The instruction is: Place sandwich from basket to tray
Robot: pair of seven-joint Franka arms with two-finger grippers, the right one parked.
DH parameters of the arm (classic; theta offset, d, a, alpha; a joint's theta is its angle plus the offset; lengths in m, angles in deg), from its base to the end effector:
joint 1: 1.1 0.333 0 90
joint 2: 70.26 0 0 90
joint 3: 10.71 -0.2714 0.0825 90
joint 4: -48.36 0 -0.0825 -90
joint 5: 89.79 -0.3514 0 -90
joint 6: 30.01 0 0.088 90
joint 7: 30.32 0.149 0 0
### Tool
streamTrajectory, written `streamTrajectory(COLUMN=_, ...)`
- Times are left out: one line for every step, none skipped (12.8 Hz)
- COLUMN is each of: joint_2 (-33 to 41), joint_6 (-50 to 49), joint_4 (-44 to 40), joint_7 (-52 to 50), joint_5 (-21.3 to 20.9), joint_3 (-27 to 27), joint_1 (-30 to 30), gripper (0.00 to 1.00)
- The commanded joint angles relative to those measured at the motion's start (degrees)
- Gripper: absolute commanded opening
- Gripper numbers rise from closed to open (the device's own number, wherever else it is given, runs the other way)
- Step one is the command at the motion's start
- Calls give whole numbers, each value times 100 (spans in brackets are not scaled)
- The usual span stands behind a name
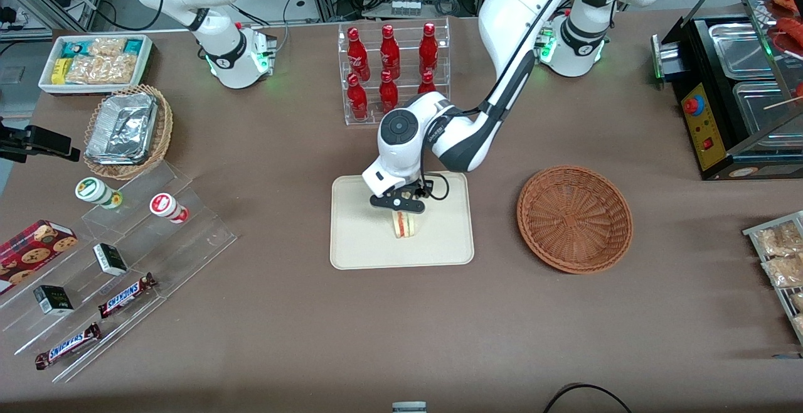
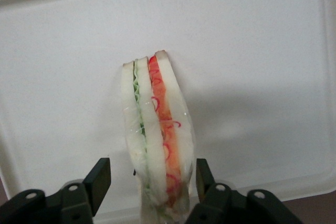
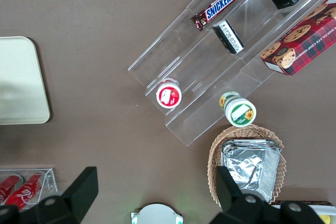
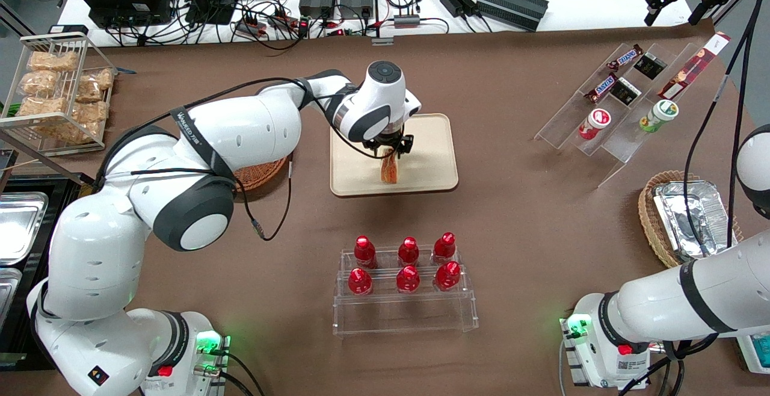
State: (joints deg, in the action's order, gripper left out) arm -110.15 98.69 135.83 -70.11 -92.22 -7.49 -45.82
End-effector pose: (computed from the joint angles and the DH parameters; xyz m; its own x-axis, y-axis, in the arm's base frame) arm 0.4456 -0.4846 0.1943 0.9879 -0.1541 0.0175 -0.1544 -0.9879 0.0175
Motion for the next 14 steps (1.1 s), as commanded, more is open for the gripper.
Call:
streamTrajectory(joint_2=665, joint_6=-415, joint_4=191, joint_7=-46, joint_5=66, joint_3=-50, joint_1=225, gripper=100)
streamTrajectory(joint_2=946, joint_6=-590, joint_4=200, joint_7=-29, joint_5=223, joint_3=-50, joint_1=357, gripper=100)
streamTrajectory(joint_2=1175, joint_6=-931, joint_4=200, joint_7=-20, joint_5=295, joint_3=-59, joint_1=384, gripper=100)
streamTrajectory(joint_2=1403, joint_6=-1222, joint_4=244, joint_7=15, joint_5=313, joint_3=-67, joint_1=593, gripper=100)
streamTrajectory(joint_2=1666, joint_6=-1277, joint_4=462, joint_7=33, joint_5=304, joint_3=-67, joint_1=778, gripper=100)
streamTrajectory(joint_2=2043, joint_6=-1277, joint_4=777, joint_7=59, joint_5=304, joint_3=-67, joint_1=1050, gripper=100)
streamTrajectory(joint_2=2386, joint_6=-1321, joint_4=1015, joint_7=277, joint_5=304, joint_3=-67, joint_1=1322, gripper=100)
streamTrajectory(joint_2=2738, joint_6=-1513, joint_4=1235, joint_7=845, joint_5=313, joint_3=-67, joint_1=1560, gripper=100)
streamTrajectory(joint_2=3002, joint_6=-1872, joint_4=1263, joint_7=1259, joint_5=322, joint_3=-67, joint_1=1841, gripper=100)
streamTrajectory(joint_2=3266, joint_6=-2301, joint_4=1238, joint_7=1629, joint_5=374, joint_3=-59, joint_1=2157, gripper=100)
streamTrajectory(joint_2=3547, joint_6=-2645, joint_4=1237, joint_7=1981, joint_5=548, joint_3=-76, joint_1=2360, gripper=100)
streamTrajectory(joint_2=3811, joint_6=-3023, joint_4=1237, joint_7=2358, joint_5=585, joint_3=-85, joint_1=2632, gripper=100)
streamTrajectory(joint_2=3996, joint_6=-3322, joint_4=1220, joint_7=2684, joint_5=603, joint_3=-85, joint_1=2930, gripper=100)
streamTrajectory(joint_2=4172, joint_6=-3508, joint_4=1228, joint_7=2948, joint_5=594, joint_3=-85, joint_1=3168, gripper=100)
